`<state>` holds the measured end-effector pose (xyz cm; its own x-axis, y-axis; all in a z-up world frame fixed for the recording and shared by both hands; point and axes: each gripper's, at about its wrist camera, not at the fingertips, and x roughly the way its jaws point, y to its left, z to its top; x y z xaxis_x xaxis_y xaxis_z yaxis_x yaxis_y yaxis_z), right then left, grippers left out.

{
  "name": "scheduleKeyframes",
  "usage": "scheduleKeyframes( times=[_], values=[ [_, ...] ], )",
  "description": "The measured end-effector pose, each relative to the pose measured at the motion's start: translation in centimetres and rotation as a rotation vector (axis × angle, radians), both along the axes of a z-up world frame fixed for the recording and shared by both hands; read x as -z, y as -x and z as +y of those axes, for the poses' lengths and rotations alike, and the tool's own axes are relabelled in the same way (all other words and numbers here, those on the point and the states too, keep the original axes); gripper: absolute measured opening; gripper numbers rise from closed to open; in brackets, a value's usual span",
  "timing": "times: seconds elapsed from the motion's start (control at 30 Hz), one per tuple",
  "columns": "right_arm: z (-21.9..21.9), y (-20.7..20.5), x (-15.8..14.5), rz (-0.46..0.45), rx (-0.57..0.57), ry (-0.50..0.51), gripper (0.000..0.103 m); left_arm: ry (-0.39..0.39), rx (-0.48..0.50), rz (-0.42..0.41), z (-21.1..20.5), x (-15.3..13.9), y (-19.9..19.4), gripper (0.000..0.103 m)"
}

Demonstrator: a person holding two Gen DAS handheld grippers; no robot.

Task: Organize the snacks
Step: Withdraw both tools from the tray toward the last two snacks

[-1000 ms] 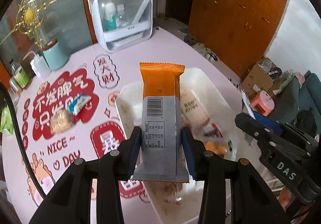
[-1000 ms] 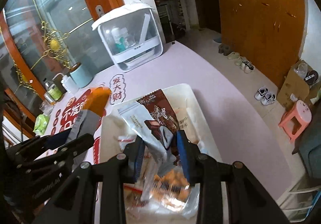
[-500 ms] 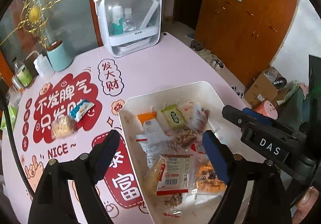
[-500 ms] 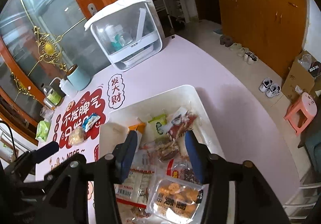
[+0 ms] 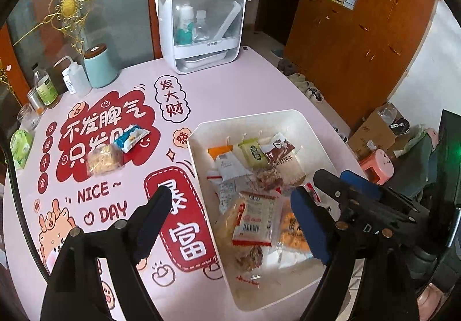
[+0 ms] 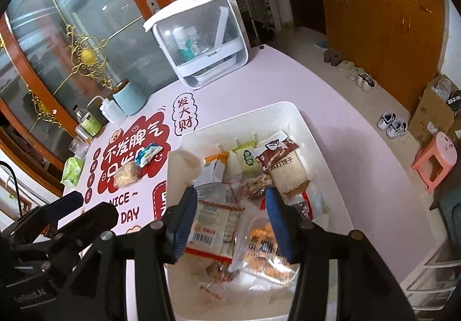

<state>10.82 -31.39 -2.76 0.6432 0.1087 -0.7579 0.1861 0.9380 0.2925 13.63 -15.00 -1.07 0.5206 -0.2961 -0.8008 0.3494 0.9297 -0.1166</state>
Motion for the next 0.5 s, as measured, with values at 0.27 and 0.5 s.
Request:
scheduleKeyframes(
  times=[0.27, 0.5],
  values=[
    [1.7, 1.8, -0.8, -0.015, -0.013, 0.01, 0.05, -0.015, 0.005, -0.022, 1.6, -1.1, 2.6, 0.084],
    [4.5, 2.1, -1.2, -0.023, -0.071, -0.011, 0.05, -0.094, -0.017, -0.027, 4.6, -0.9, 4.9, 0.084]
  ],
)
